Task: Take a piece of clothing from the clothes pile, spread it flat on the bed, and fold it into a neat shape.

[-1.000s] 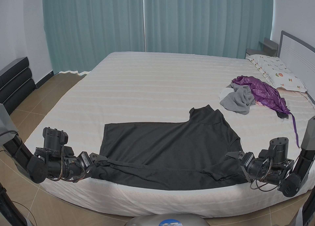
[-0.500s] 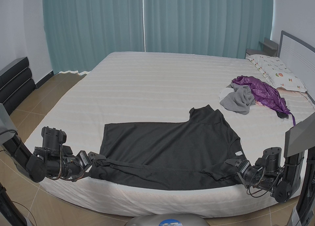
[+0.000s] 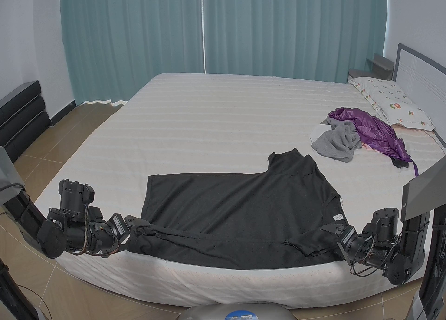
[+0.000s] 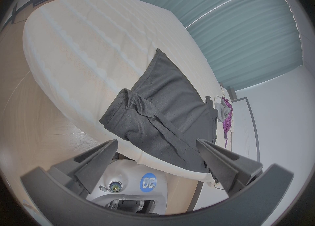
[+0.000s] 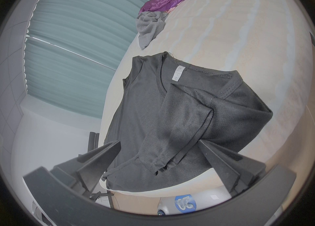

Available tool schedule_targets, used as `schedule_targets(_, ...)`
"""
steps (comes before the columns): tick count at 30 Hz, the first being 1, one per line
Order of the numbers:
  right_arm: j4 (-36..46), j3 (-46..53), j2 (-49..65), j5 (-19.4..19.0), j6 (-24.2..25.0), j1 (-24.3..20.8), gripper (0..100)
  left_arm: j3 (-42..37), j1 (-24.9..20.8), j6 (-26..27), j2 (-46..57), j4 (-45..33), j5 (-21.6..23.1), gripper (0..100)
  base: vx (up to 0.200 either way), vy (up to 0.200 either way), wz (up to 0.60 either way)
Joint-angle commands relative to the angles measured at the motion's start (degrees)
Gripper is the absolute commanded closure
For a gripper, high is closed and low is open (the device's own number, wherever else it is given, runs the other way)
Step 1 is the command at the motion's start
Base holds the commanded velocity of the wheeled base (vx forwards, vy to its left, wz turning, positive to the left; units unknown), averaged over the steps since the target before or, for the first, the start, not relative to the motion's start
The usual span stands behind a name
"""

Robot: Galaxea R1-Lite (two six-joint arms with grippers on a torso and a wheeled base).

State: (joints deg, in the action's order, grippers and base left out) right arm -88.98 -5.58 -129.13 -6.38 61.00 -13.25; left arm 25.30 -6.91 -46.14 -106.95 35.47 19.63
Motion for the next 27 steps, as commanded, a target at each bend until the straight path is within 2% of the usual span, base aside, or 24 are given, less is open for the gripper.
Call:
schedule_targets(1,-0.14,0.57,1.34,-0.04,-0.01,0.07,0,0.02,0.06,0.00,-0.10,0.03,-0.12,0,0.000,0.000,0.00)
schedule_targets(8,-0.05,0.66,3.01,-0.04,-0.01,0.16,0,0.37,0.14,0.00,0.07,0.03,-0.38,0,0.000,0.000,0.00)
schedule_targets(27,-0.76,-1.10,-2.88,-0.22,-0.01,0.33,0,0.54,0.67,0.26,-0.10,0.03,-0.47,0,0.000,0.000,0.00)
